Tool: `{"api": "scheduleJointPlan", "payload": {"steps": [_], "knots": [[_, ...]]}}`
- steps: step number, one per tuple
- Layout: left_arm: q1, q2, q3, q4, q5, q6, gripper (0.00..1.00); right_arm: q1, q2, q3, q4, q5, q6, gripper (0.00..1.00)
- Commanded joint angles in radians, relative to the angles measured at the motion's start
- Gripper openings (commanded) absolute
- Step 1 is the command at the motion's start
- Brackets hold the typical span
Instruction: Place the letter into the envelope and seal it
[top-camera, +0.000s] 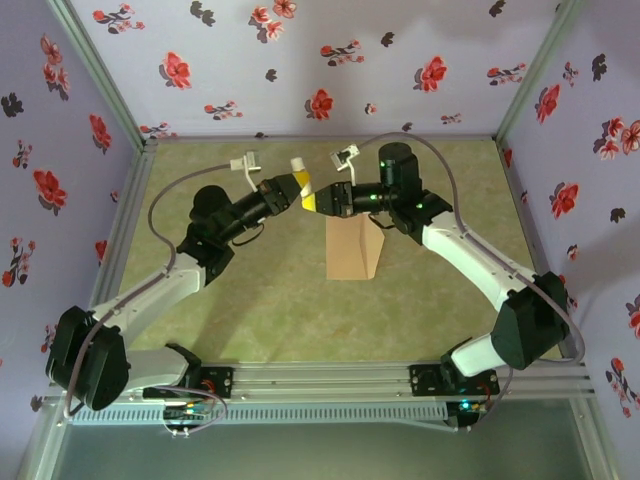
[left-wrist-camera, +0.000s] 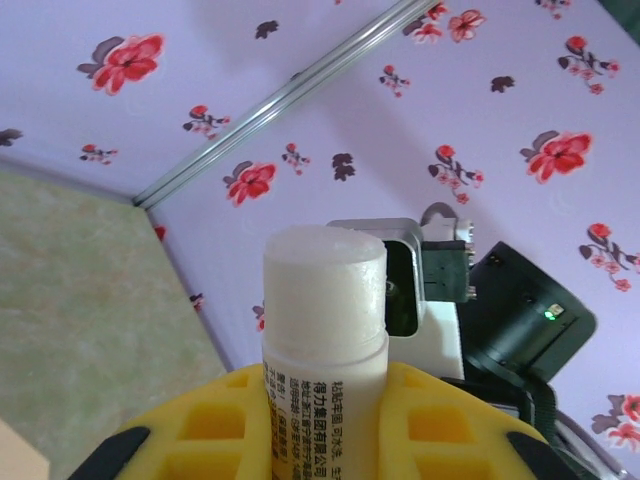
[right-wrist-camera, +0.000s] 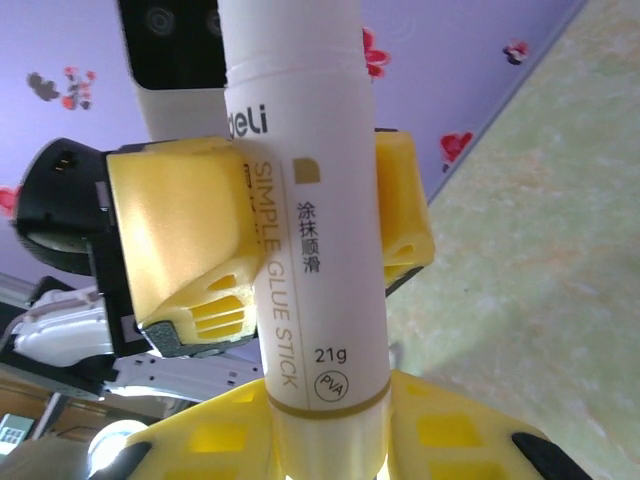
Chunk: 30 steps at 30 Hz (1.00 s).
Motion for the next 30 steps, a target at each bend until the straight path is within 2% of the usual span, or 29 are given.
{"api": "scheduleJointPlan", "payload": {"steps": [1,5,8,11,14,17,20,22,27,30], "knots": [[-0.032,0.026,-0.03,0.01,0.191,-0.006,0.0,-0.016,-0.034,0.011,0.298,-0.017,0.122,0.22],[-0.031,0.032,-0.018,0.008,0.192,0.0,0.0,-0.031,-0.032,0.007,0.312,-0.02,0.137,0.23],[-0.026,0.033,-0.005,-0.007,0.19,0.012,0.0,-0.036,-0.03,0.016,0.247,-0.008,0.102,0.27],[-0.011,0.032,0.003,-0.026,0.179,0.019,0.0,-0.036,-0.031,0.038,0.108,0.016,0.017,0.36],[0.022,0.028,0.003,-0.028,0.154,0.011,0.0,-0.036,-0.034,0.066,-0.066,0.034,-0.081,0.51],[0.068,0.02,0.016,-0.064,0.121,0.012,0.0,-0.036,-0.041,0.105,-0.301,0.062,-0.223,0.57],[0.107,0.006,0.057,-0.2,0.054,0.06,0.0,-0.037,-0.063,0.13,-0.494,0.143,-0.335,0.6],[0.11,-0.004,0.112,-0.371,-0.016,0.149,0.0,-0.036,-0.071,0.14,-0.585,0.228,-0.375,0.62],[0.088,0.009,0.253,-0.735,-0.22,0.276,0.0,-0.005,-0.045,0.163,-0.681,0.431,-0.404,0.63],[0.056,0.014,0.282,-0.819,-0.305,0.288,0.0,0.064,-0.001,0.2,-0.699,0.562,-0.413,0.62]]}}
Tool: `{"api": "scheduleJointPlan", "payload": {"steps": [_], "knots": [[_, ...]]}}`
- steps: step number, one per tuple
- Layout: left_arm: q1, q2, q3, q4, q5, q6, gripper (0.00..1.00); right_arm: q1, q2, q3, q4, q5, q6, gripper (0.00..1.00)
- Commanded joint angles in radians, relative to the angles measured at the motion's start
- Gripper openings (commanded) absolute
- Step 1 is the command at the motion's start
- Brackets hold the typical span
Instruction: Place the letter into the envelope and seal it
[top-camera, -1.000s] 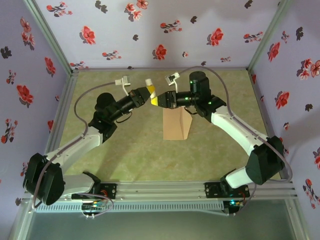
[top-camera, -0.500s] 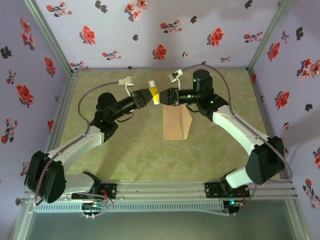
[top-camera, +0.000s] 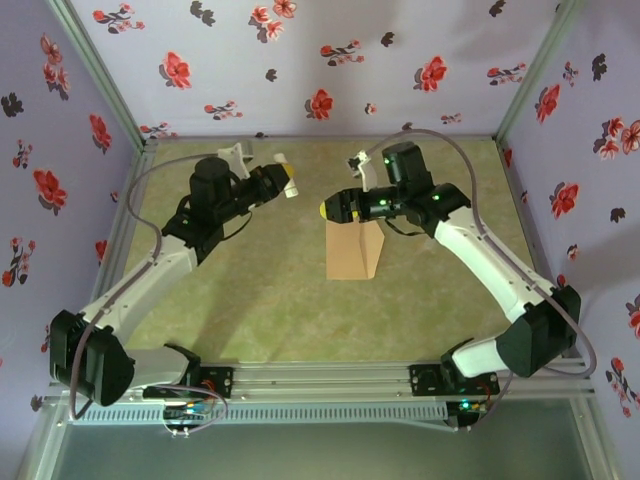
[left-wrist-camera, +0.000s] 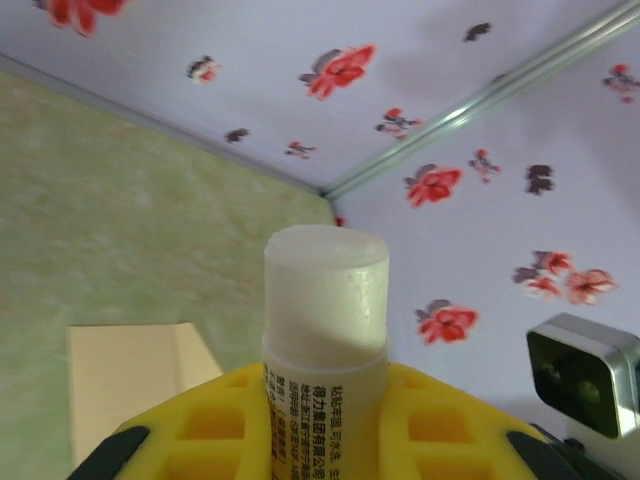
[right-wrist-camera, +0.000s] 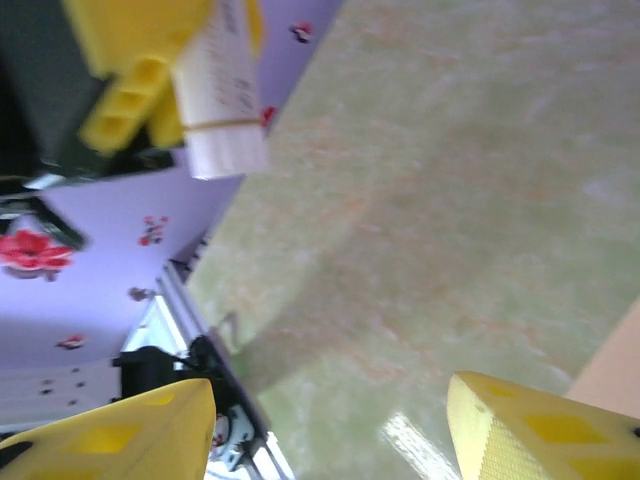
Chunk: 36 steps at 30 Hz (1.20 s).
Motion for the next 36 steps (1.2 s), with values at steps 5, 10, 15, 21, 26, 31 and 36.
{"api": "scheduleJointPlan", "payload": {"steps": [5,10,15,21,26,31,36], "knots": [[-0.045,-0.017,0.016,-0.174,-0.158,0.066,0.0,0.153,0.12,0.137,-0.072,0.291,-0.067,0.6],[-0.045,-0.027,0.0,-0.161,-0.156,0.048,0.0,0.2,0.182,0.178,-0.019,0.314,-0.053,0.59],[-0.045,-0.033,-0.013,-0.138,-0.14,0.027,0.0,0.209,0.204,0.176,0.053,0.296,-0.027,0.56],[-0.045,-0.031,-0.037,-0.101,-0.124,-0.005,0.0,0.213,0.22,0.176,0.105,0.279,-0.013,0.56],[-0.044,-0.033,-0.046,-0.077,-0.108,-0.029,0.0,0.212,0.242,0.186,0.116,0.258,-0.006,0.55],[-0.045,-0.032,-0.049,-0.056,-0.095,-0.047,0.0,0.211,0.251,0.182,0.12,0.248,-0.006,0.54],[-0.045,-0.023,-0.05,-0.046,-0.085,-0.055,0.0,0.211,0.244,0.17,0.139,0.251,-0.014,0.52]]}}
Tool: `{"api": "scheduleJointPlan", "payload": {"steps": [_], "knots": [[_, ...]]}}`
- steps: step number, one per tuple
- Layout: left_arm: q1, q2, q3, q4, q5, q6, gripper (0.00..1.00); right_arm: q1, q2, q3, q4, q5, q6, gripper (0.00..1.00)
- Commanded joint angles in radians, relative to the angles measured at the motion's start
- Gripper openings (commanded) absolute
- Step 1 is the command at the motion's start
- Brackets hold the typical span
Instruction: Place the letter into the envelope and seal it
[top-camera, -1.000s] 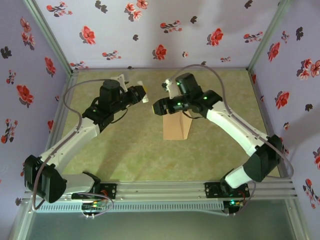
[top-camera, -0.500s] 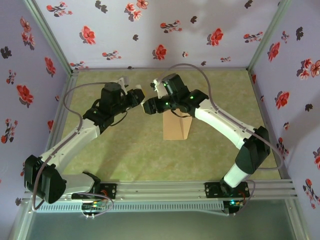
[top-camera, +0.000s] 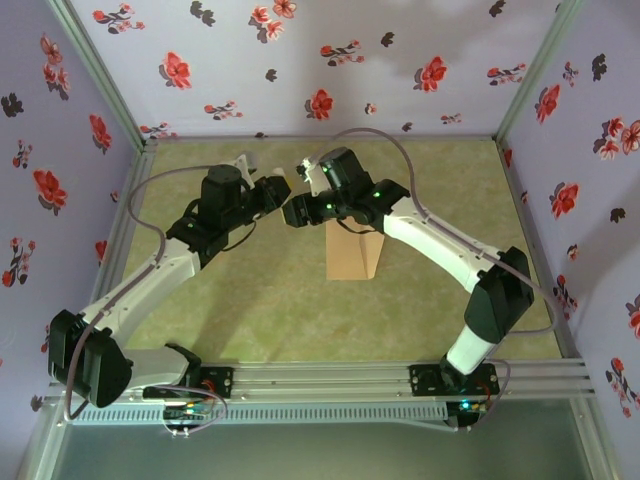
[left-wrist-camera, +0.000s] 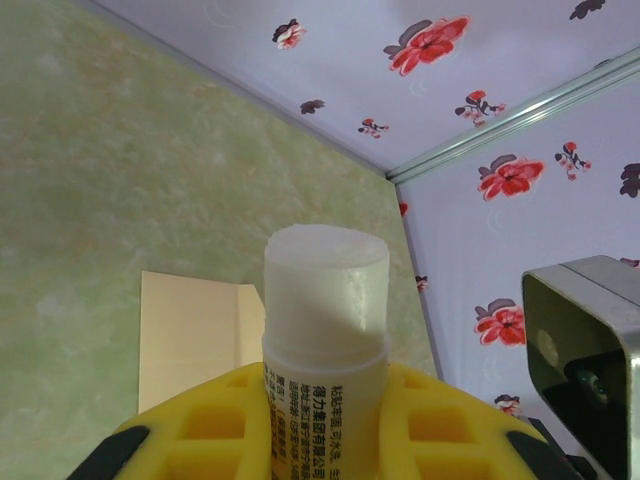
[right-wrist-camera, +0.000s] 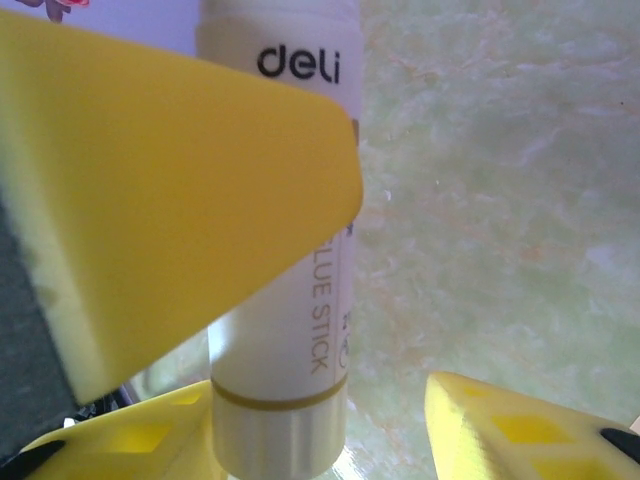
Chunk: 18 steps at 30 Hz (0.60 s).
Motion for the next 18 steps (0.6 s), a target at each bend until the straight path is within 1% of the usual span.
{"api": "scheduleJointPlan", "payload": {"steps": [1,4,8,13,16,18], "knots": [[-0.003,-0.014,-0.018,0.046,0.016,-0.018,0.0,0.007,-0.005,0.016,0.041,-0.011,-0.004,0.52],[-0.002,-0.009,-0.021,0.051,0.025,-0.023,0.0,0.007,-0.012,0.013,0.052,-0.009,-0.014,0.49],[-0.002,-0.007,-0.022,0.051,0.031,-0.024,0.0,0.006,-0.016,0.012,0.059,-0.009,-0.019,0.42],[-0.002,-0.006,-0.021,0.052,0.036,-0.024,0.0,0.004,-0.016,0.011,0.066,-0.025,-0.02,0.23],[-0.002,-0.006,-0.021,0.053,0.044,-0.023,0.0,0.001,-0.023,0.005,0.079,-0.041,-0.013,0.15],[0.002,-0.011,-0.028,0.059,0.066,-0.026,0.0,-0.001,-0.026,0.008,0.075,-0.044,-0.013,0.12]]}}
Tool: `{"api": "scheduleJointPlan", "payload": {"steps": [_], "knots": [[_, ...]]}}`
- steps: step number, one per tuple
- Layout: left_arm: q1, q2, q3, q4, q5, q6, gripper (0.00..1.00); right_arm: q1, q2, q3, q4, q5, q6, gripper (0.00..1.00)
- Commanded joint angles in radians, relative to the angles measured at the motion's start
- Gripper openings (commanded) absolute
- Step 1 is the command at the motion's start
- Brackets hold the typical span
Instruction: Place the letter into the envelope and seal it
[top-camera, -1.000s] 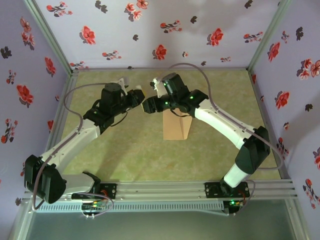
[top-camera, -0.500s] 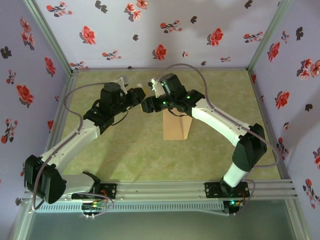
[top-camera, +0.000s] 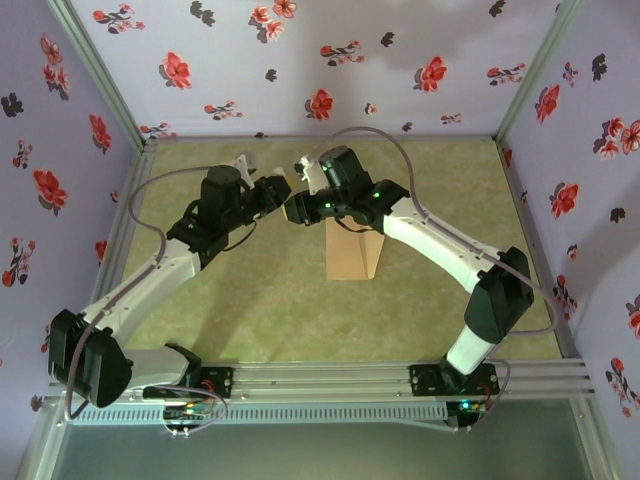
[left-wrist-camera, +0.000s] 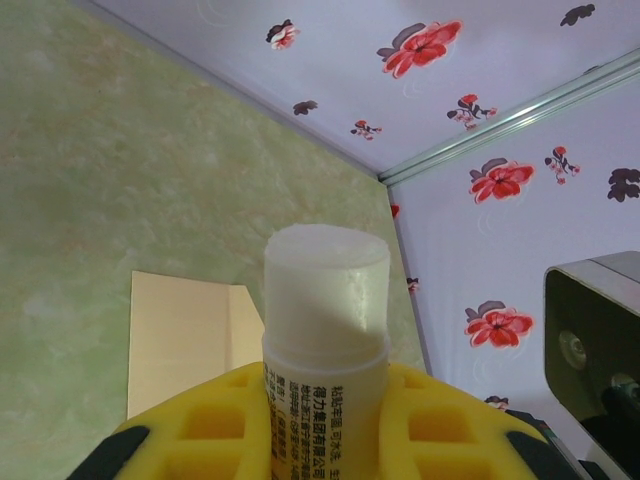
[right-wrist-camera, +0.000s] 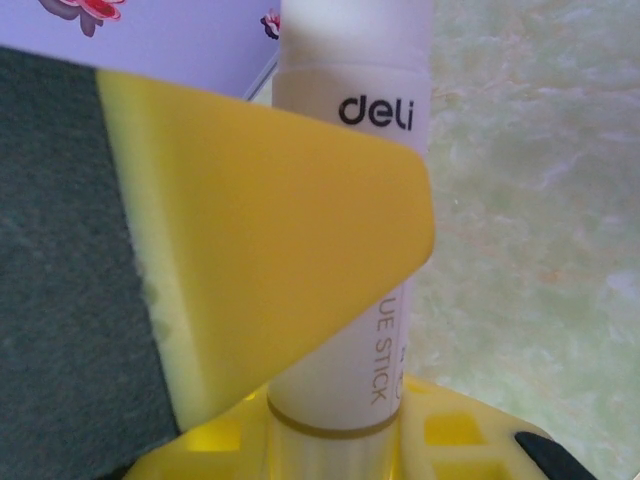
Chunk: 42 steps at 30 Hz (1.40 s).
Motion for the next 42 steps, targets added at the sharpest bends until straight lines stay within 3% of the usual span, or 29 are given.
{"api": "scheduleJointPlan", "payload": {"steps": [1,5,15,19,23,31,36,42], "knots": [[0.004,-0.018,-0.031,0.054,0.068,-0.013,0.0,-0.005,-0.028,0.01,0.035,-0.027,-0.006,0.11],[0.027,-0.045,-0.128,0.209,0.162,-0.061,0.0,-0.02,-0.053,-0.013,0.079,-0.091,0.011,0.09],[0.055,-0.02,-0.208,0.499,0.49,-0.129,0.0,-0.128,-0.132,-0.106,0.383,-0.453,0.193,0.1],[0.055,0.009,-0.241,0.681,0.574,-0.217,0.0,-0.159,-0.153,-0.146,0.53,-0.562,0.288,0.11],[0.055,0.033,-0.246,0.797,0.613,-0.274,0.0,-0.181,-0.167,-0.181,0.675,-0.618,0.38,0.12],[0.059,0.048,-0.233,0.795,0.612,-0.271,0.0,-0.213,-0.158,-0.222,0.866,-0.658,0.524,0.12],[0.072,0.061,-0.211,0.793,0.612,-0.273,0.0,-0.224,-0.158,-0.243,0.877,-0.655,0.544,0.16],[0.101,0.06,-0.193,0.775,0.604,-0.275,0.0,-0.226,-0.17,-0.206,0.571,-0.603,0.354,0.28]]}}
